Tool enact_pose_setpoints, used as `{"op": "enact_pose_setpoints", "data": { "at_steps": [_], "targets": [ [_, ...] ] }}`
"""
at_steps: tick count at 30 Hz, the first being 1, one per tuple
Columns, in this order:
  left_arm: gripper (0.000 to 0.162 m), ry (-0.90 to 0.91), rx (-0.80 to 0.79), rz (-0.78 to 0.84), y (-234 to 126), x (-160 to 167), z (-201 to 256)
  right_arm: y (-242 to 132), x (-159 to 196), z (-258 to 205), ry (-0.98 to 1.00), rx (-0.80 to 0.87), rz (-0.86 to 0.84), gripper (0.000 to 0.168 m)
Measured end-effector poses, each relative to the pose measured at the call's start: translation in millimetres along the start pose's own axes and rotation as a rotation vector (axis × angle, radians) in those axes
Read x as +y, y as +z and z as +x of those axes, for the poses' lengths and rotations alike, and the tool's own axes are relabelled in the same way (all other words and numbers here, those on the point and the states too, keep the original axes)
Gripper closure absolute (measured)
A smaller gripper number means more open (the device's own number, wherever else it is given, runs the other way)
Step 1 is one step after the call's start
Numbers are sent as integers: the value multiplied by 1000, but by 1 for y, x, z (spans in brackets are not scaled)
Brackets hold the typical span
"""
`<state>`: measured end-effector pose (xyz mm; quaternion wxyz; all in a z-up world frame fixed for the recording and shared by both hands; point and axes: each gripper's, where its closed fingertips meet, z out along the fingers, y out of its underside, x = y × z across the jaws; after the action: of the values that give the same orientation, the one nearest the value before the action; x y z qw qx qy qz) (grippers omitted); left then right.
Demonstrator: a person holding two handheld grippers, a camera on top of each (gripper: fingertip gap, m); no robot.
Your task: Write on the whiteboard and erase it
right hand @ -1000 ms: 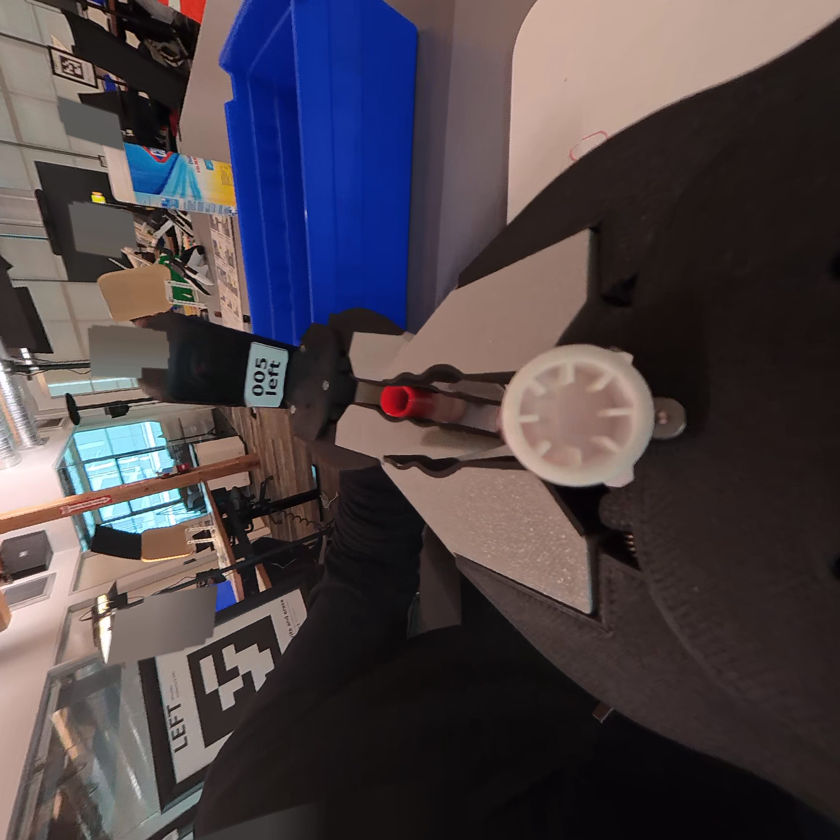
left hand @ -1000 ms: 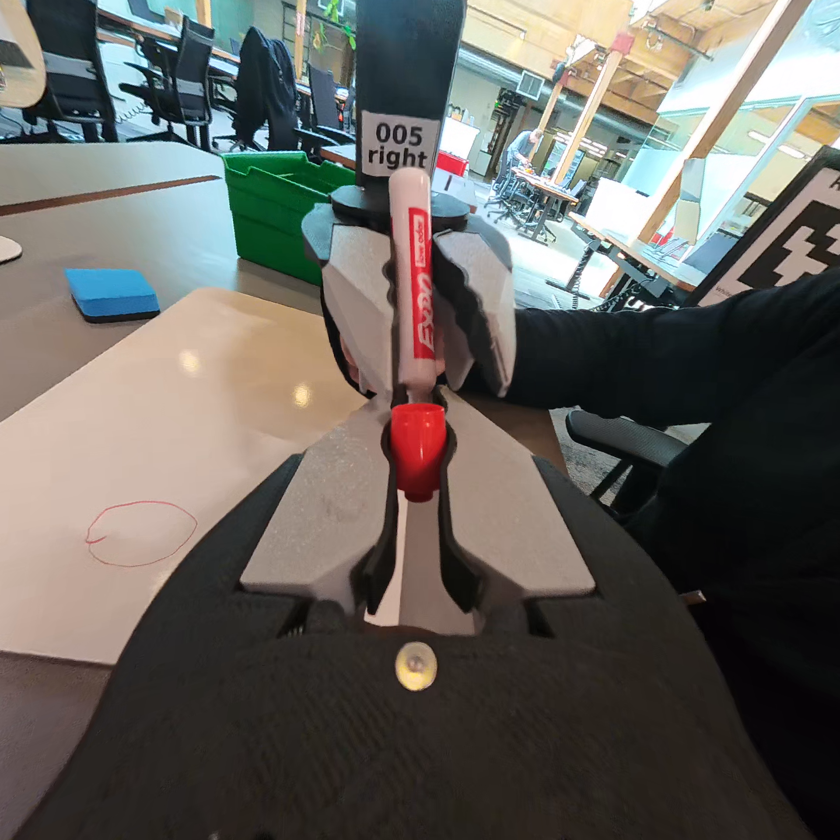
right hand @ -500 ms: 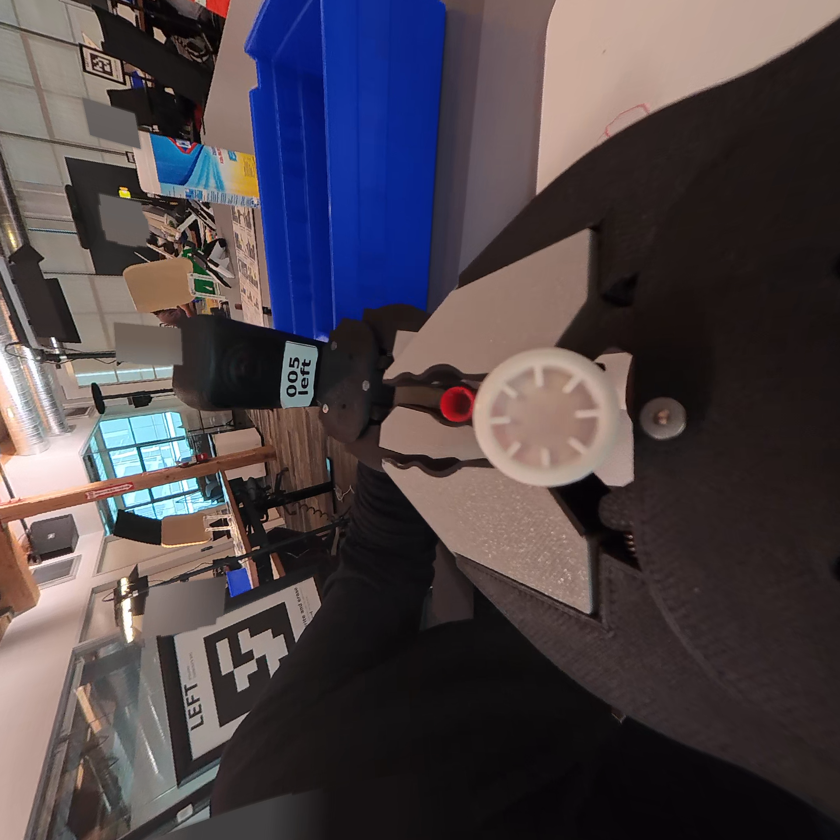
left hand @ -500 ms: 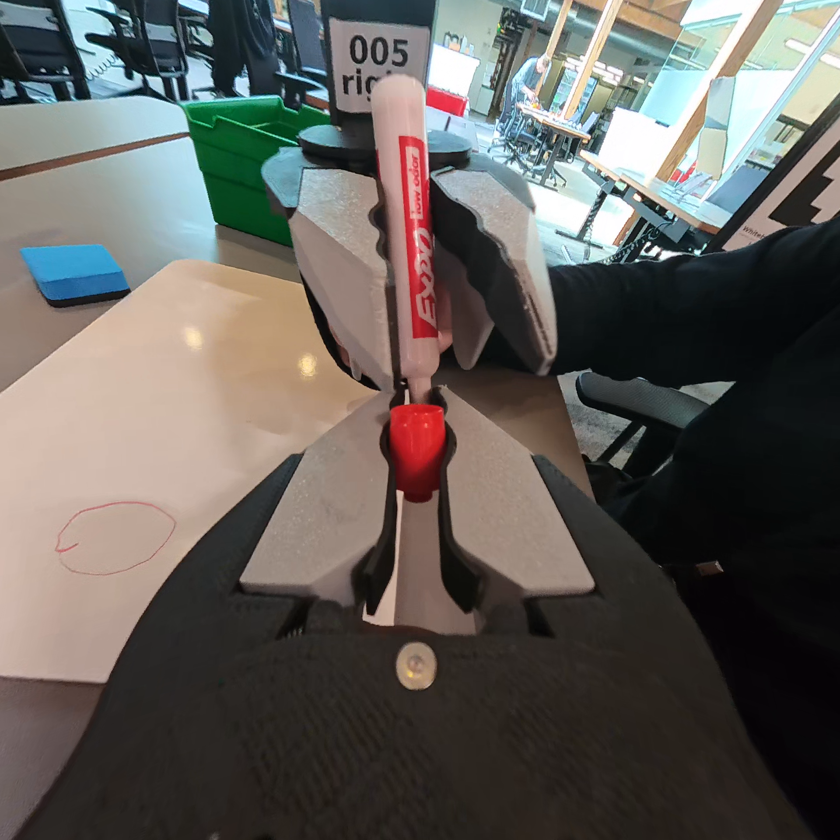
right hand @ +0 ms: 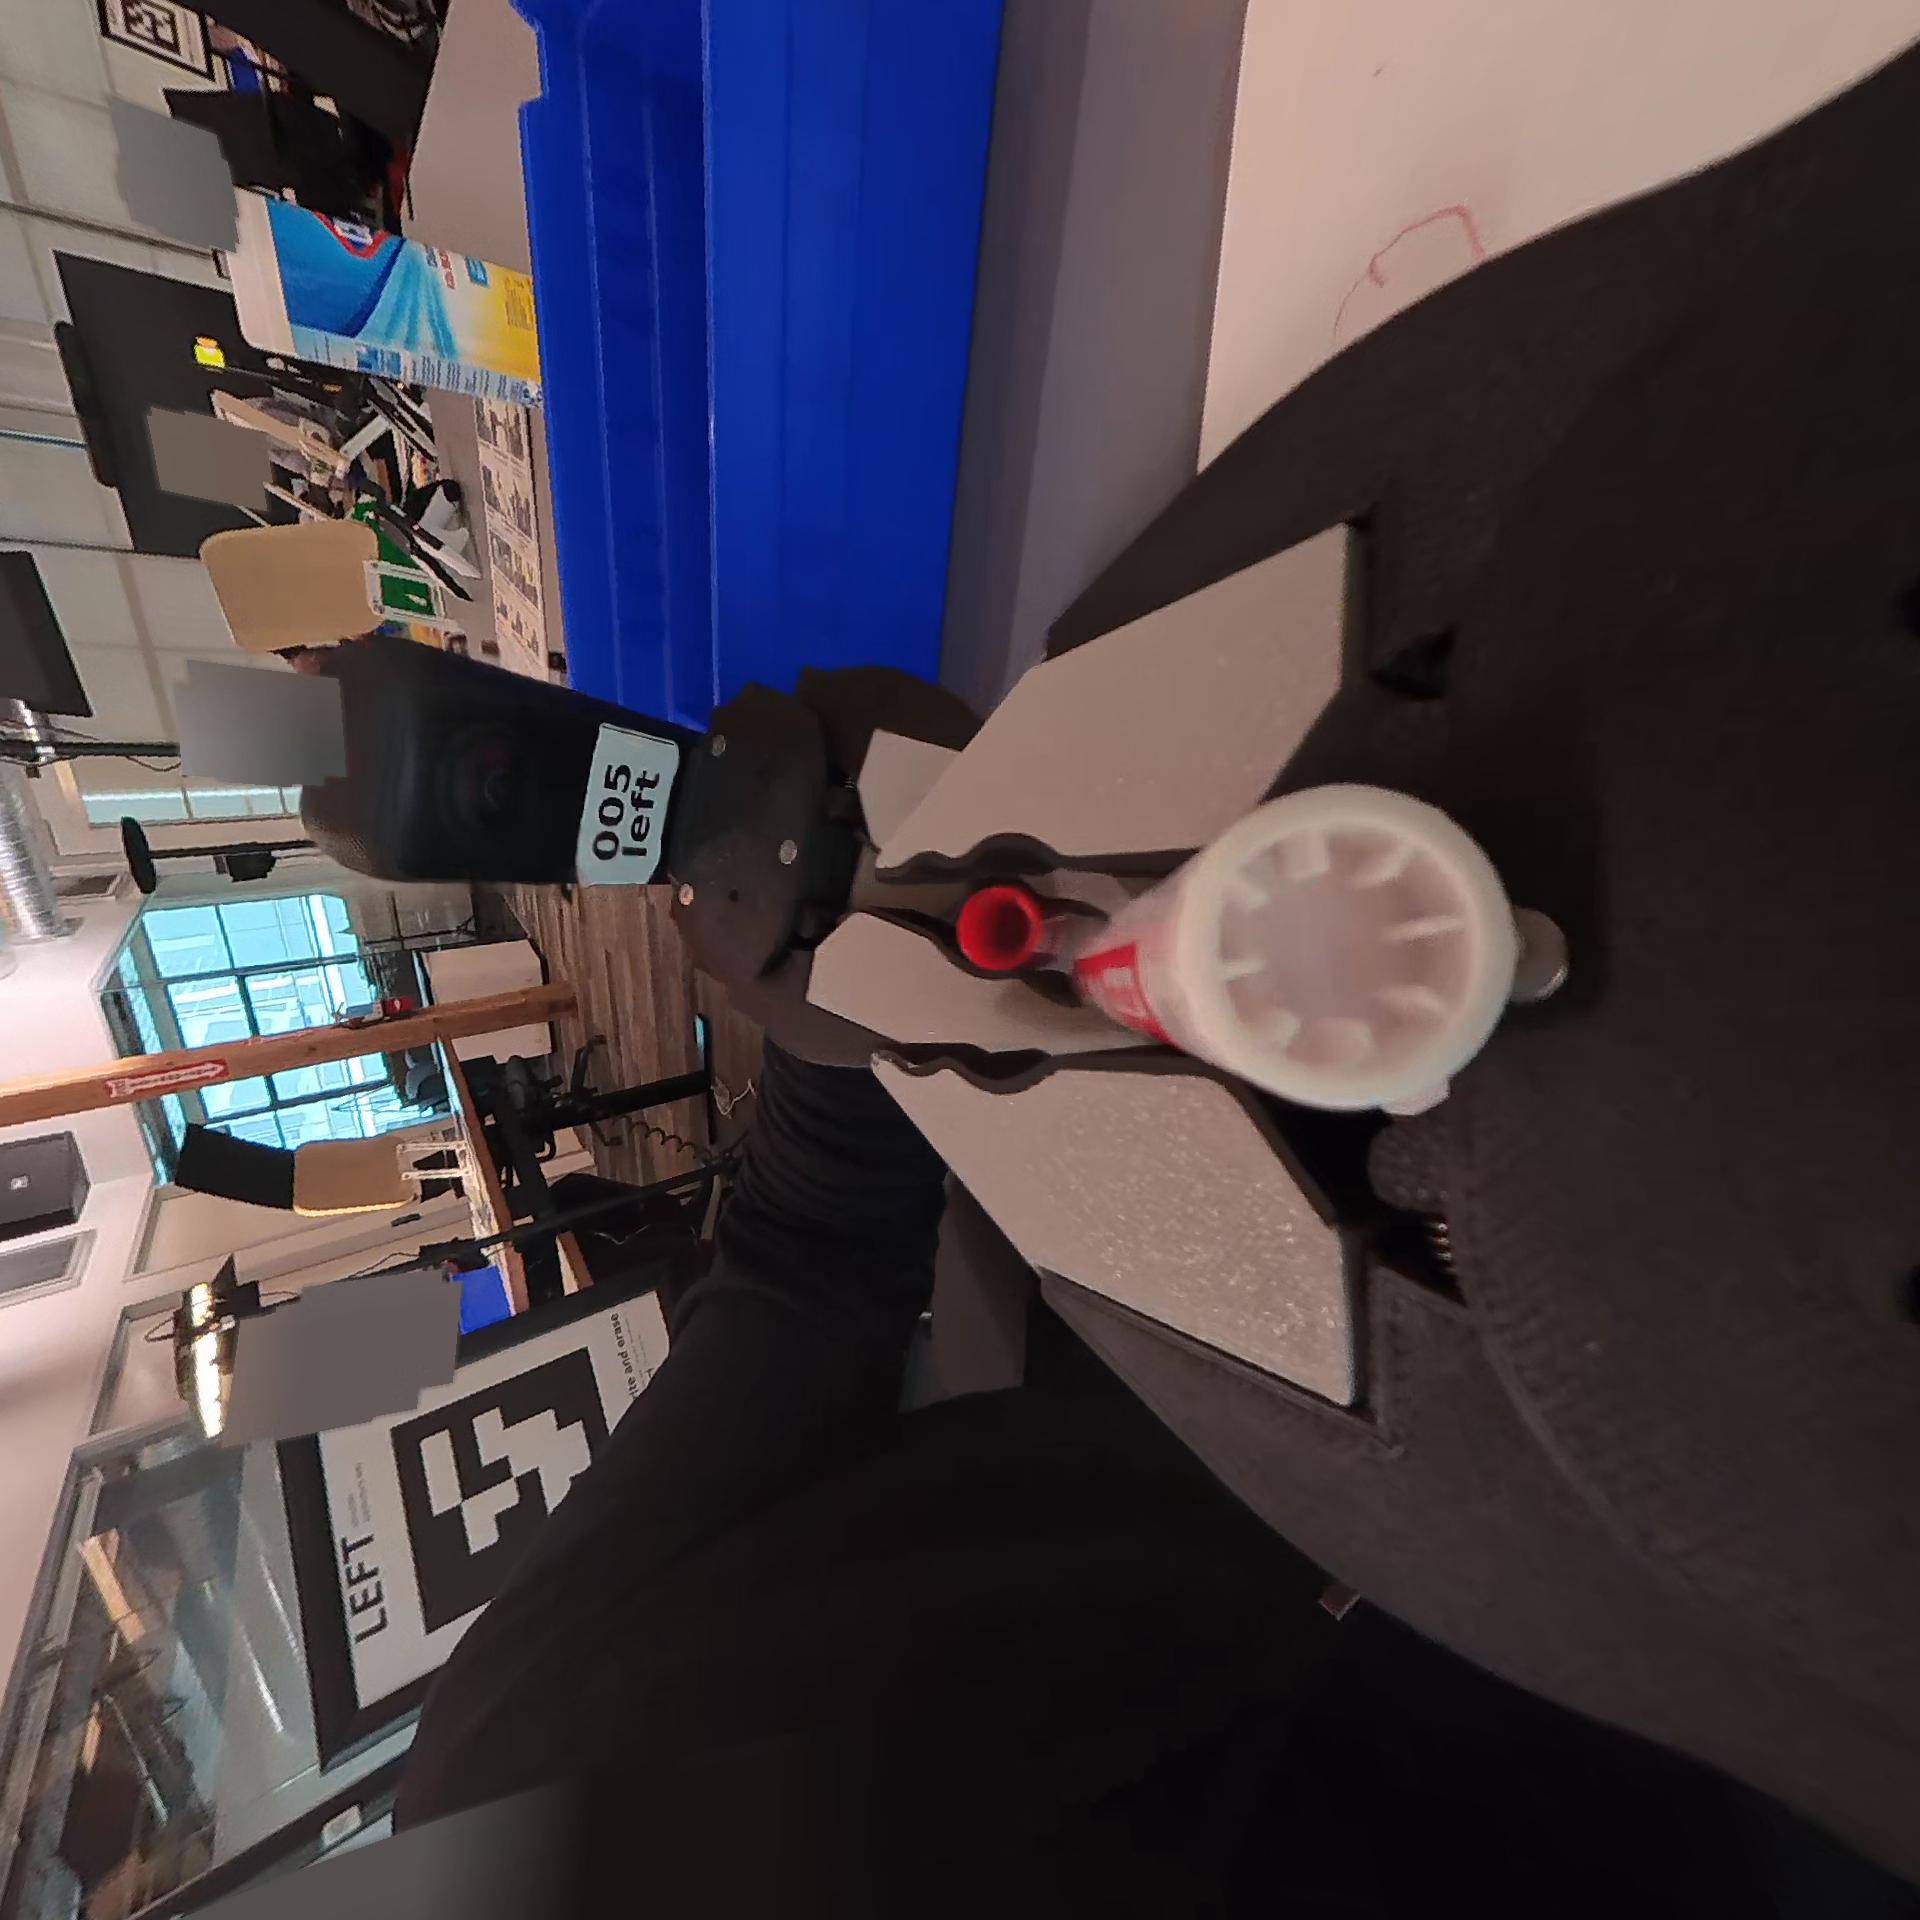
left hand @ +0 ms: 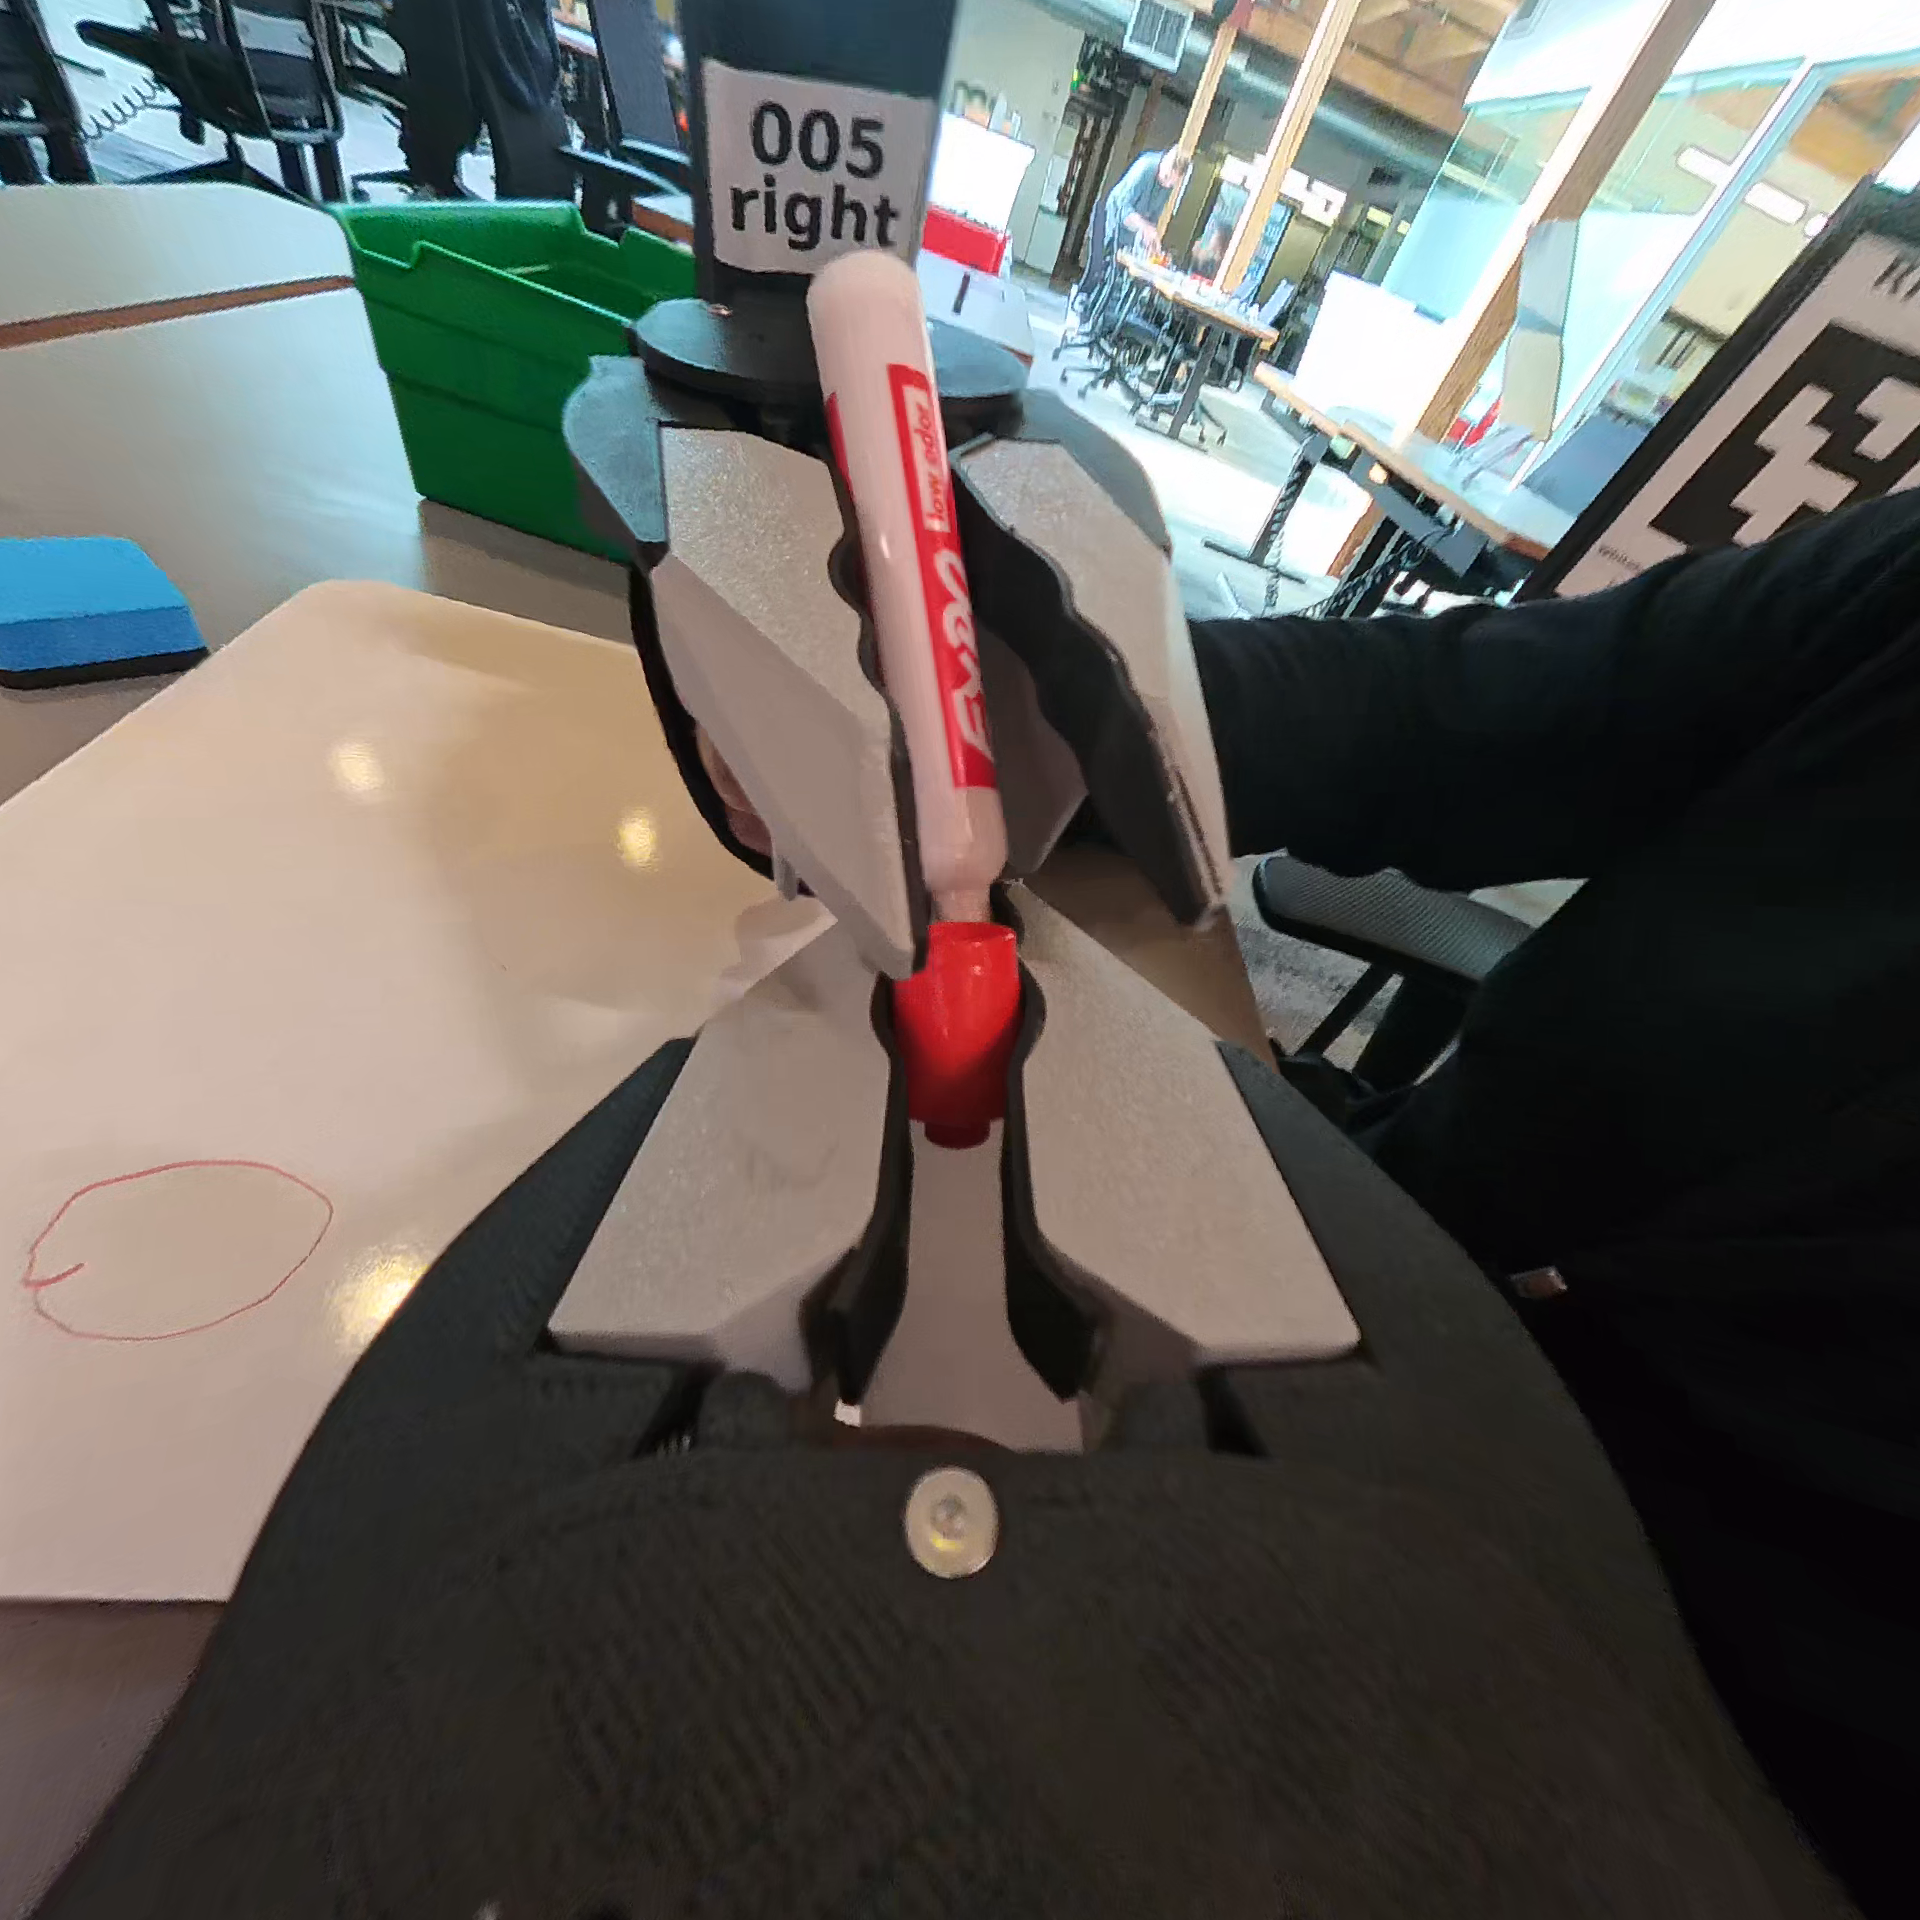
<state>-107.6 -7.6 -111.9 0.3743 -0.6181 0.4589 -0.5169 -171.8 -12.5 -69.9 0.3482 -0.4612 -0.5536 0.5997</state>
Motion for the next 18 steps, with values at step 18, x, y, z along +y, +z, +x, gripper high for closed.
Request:
{"op": "enact_pose_setpoints", "data": {
  "at_steps": [18],
  "targets": [
    [152, -40, -9, 47, -6, -7, -6, -4, 5, 9, 62, 17, -10, 141]
  ]
}}
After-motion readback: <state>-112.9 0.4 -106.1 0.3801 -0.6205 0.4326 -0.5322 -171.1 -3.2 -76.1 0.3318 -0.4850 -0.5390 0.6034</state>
